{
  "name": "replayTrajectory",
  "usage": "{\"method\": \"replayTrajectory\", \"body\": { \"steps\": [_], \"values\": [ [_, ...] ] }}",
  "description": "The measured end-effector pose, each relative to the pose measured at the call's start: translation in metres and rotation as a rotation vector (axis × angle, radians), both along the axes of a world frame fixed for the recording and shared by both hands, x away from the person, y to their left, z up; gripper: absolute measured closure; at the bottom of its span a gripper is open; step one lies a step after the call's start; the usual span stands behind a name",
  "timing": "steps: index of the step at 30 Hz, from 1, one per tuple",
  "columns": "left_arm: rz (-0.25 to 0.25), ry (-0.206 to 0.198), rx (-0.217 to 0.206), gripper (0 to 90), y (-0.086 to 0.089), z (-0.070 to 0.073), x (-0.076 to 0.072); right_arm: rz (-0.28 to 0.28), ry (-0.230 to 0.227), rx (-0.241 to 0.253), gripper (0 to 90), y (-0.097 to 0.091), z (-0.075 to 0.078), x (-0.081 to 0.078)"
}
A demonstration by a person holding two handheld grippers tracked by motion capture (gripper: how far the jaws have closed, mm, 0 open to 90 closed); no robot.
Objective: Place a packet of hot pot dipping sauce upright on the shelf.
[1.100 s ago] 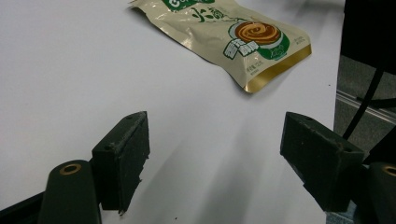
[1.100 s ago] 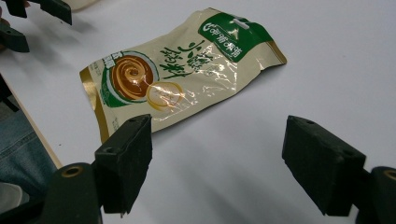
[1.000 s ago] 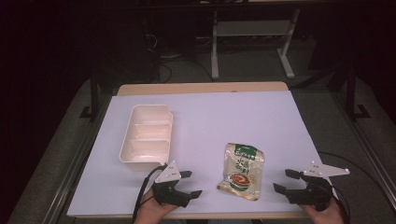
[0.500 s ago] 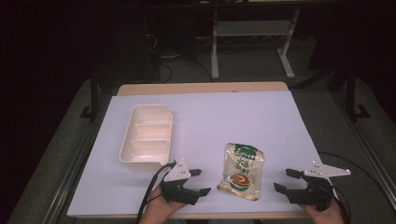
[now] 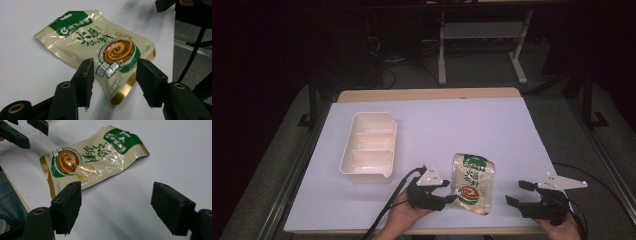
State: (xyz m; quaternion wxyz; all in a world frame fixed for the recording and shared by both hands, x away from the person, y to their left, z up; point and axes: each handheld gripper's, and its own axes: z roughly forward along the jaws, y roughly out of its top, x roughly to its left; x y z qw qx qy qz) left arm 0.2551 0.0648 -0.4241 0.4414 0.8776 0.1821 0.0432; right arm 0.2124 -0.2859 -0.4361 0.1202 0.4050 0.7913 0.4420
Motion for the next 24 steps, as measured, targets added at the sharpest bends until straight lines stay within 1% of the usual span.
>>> {"method": "replayTrajectory", "body": {
  "steps": [1,2,3,5,6,7,8,9,10,12,15,19,21,24],
  "values": [
    [0.000,0.000,0.000,49.7,0.000,0.000,0.000,-0.003,0.000,-0.002,24.1,-0.001,0.000,0.000],
    [-0.001,-0.002,0.007,49.7,-0.004,-0.001,0.001,-0.003,0.000,-0.002,24.1,-0.001,0.000,0.000],
    [0.000,-0.009,0.029,51.0,-0.009,-0.001,0.003,-0.007,0.002,-0.003,24.5,-0.001,0.000,0.000],
    [-0.004,-0.009,0.044,54.3,-0.016,-0.003,0.006,-0.015,0.004,-0.005,24.8,-0.003,0.000,0.001],
    [-0.004,-0.009,0.044,55.7,-0.016,-0.003,0.006,-0.016,0.003,-0.006,24.8,-0.004,0.000,0.001],
    [-0.001,-0.004,0.054,58.1,-0.021,-0.004,0.008,-0.020,0.003,-0.005,24.8,-0.004,0.000,0.001],
    [-0.001,-0.004,0.054,61.5,-0.021,-0.004,0.008,-0.020,0.003,-0.005,24.8,-0.004,0.000,0.001],
    [0.003,0.012,0.076,63.3,-0.025,-0.006,0.010,-0.027,0.003,-0.001,24.8,-0.005,0.000,0.002],
    [0.007,0.018,0.093,65.0,-0.026,-0.007,0.011,-0.030,0.001,-0.003,24.8,-0.005,0.000,0.002],
    [0.023,0.013,0.113,65.9,-0.028,-0.009,0.011,-0.038,-0.002,-0.005,24.7,-0.005,0.000,0.003],
    [0.021,0.023,0.133,68.6,-0.028,-0.011,0.013,-0.050,-0.004,-0.004,24.7,-0.005,0.000,0.003],
    [0.018,0.028,0.141,70.3,-0.029,-0.013,0.012,-0.062,0.004,0.001,24.1,-0.004,0.000,0.006],
    [0.020,0.038,0.146,73.6,-0.029,-0.015,0.012,-0.066,0.015,0.013,23.8,-0.002,0.000,0.009],
    [0.021,0.037,0.149,75.9,-0.029,-0.016,0.011,-0.072,0.026,0.011,23.8,0.000,0.000,0.012]
  ]
}}
